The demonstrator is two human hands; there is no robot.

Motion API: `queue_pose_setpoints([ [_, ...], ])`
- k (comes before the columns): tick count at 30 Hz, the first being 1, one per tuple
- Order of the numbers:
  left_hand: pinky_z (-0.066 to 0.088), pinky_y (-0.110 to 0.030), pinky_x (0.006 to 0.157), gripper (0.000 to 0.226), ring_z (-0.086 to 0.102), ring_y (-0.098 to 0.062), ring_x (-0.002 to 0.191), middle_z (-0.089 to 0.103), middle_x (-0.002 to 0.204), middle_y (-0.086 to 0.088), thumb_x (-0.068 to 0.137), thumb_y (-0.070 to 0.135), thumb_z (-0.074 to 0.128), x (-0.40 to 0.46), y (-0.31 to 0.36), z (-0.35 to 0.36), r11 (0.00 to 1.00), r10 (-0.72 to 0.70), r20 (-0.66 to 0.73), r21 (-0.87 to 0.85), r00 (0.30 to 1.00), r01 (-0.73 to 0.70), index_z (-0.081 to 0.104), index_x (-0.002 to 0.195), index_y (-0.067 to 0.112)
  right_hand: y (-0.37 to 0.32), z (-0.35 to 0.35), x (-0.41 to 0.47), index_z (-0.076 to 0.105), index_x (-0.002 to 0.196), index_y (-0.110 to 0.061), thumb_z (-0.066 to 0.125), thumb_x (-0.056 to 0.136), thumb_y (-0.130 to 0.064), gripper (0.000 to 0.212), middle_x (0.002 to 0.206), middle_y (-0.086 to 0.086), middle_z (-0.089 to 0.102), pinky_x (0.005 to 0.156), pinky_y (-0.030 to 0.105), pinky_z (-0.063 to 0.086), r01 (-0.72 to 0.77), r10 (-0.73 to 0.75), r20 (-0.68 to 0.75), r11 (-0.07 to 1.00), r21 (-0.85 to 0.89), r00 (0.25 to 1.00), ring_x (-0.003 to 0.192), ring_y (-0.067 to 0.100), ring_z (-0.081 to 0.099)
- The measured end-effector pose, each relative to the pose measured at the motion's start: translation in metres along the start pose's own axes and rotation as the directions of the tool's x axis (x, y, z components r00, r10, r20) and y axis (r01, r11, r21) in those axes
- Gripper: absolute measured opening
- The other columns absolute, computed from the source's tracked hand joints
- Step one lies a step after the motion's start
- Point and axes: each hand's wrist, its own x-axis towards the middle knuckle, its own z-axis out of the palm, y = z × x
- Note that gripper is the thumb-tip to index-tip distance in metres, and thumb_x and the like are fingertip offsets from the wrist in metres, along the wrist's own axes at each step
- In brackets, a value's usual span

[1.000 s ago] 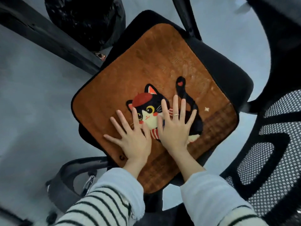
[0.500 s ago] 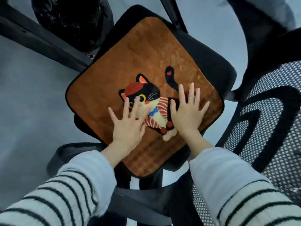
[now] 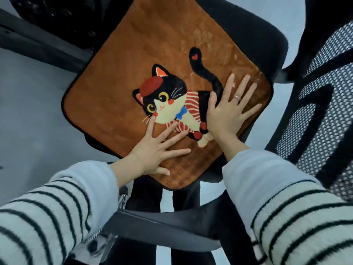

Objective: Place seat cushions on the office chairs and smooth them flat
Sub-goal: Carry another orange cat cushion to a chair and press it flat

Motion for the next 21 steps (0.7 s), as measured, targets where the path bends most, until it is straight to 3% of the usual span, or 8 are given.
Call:
queue_pose_setpoints([
  [3, -0.011, -0.078, 0.097, 0.096, -0.029, -0.033, 0.14, -0.034, 0.151, -0.003, 0.078, 0.075, 0.043, -0.008, -0.001, -0.005, 0.995, -0.086, -0.043, -0.058, 0.995, 0.083, -0.021, 0.141, 0.044, 0.004, -0.001, -0.049, 0.004, 0.152, -0.026, 0.024, 0.097, -0.05, 0.064, 0.16, 0.012, -0.003, 0.112, 0.066, 0.004, 0.059, -0.062, 0.128, 0.998, 0.031, 0.99, 0.147, 0.033, -0.004],
  [7, 0.001, -0.079, 0.097, 0.111, -0.03, -0.028, 0.14, -0.037, 0.151, 0.003, 0.069, 0.075, 0.054, -0.018, -0.013, -0.011, 0.871, -0.433, 0.038, -0.24, 0.901, 0.428, -0.024, 0.141, 0.045, -0.001, 0.001, -0.107, -0.009, 0.151, -0.025, 0.023, 0.097, -0.051, 0.068, 0.157, 0.012, -0.02, 0.115, 0.06, 0.0, 0.076, -0.091, 0.329, 0.995, 0.059, 0.94, 0.145, 0.031, -0.021],
  [12, 0.004, -0.079, 0.097, 0.11, -0.033, -0.03, 0.138, -0.042, 0.148, 0.002, 0.07, 0.074, 0.051, -0.013, -0.013, -0.008, 0.875, -0.429, 0.058, -0.223, 0.901, 0.431, -0.034, 0.134, 0.045, -0.004, 0.009, -0.116, -0.029, 0.141, -0.023, 0.022, 0.092, -0.065, 0.082, 0.152, 0.018, -0.031, 0.112, 0.06, -0.008, 0.154, -0.138, 0.451, 0.988, 0.001, 0.882, 0.14, 0.035, -0.03],
  [16, 0.01, -0.076, 0.101, 0.101, -0.027, -0.027, 0.142, -0.035, 0.152, 0.006, 0.081, 0.056, 0.059, -0.021, -0.02, -0.028, 0.86, -0.391, 0.114, -0.309, 0.913, 0.406, -0.02, 0.143, 0.043, -0.009, -0.014, -0.106, -0.024, 0.146, -0.019, 0.032, 0.093, -0.059, 0.086, 0.151, 0.02, -0.032, 0.112, 0.063, 0.002, 0.191, -0.139, 0.541, 0.981, -0.041, 0.829, 0.14, 0.038, -0.028],
  [19, 0.019, -0.064, 0.11, 0.077, -0.007, -0.03, 0.146, -0.011, 0.159, 0.002, 0.092, 0.04, 0.053, -0.041, -0.025, -0.058, 0.734, -0.402, 0.255, -0.485, 0.88, 0.476, 0.005, 0.151, 0.032, -0.007, -0.047, -0.087, -0.014, 0.15, -0.022, 0.046, 0.095, -0.043, 0.084, 0.155, 0.017, -0.023, 0.113, 0.061, 0.017, 0.199, -0.15, 0.697, 0.98, 0.011, 0.701, 0.145, 0.036, -0.017],
  [21, 0.021, -0.056, 0.112, 0.068, 0.008, -0.031, 0.144, 0.013, 0.158, -0.004, 0.091, 0.046, 0.047, -0.064, -0.025, -0.071, 0.643, -0.466, 0.263, -0.554, 0.845, 0.528, 0.018, 0.15, 0.026, -0.008, -0.073, -0.078, -0.008, 0.151, -0.025, 0.047, 0.095, -0.037, 0.079, 0.159, 0.015, -0.001, 0.113, 0.054, 0.025, 0.185, -0.211, 0.737, 0.976, 0.118, 0.642, 0.147, 0.034, 0.005],
])
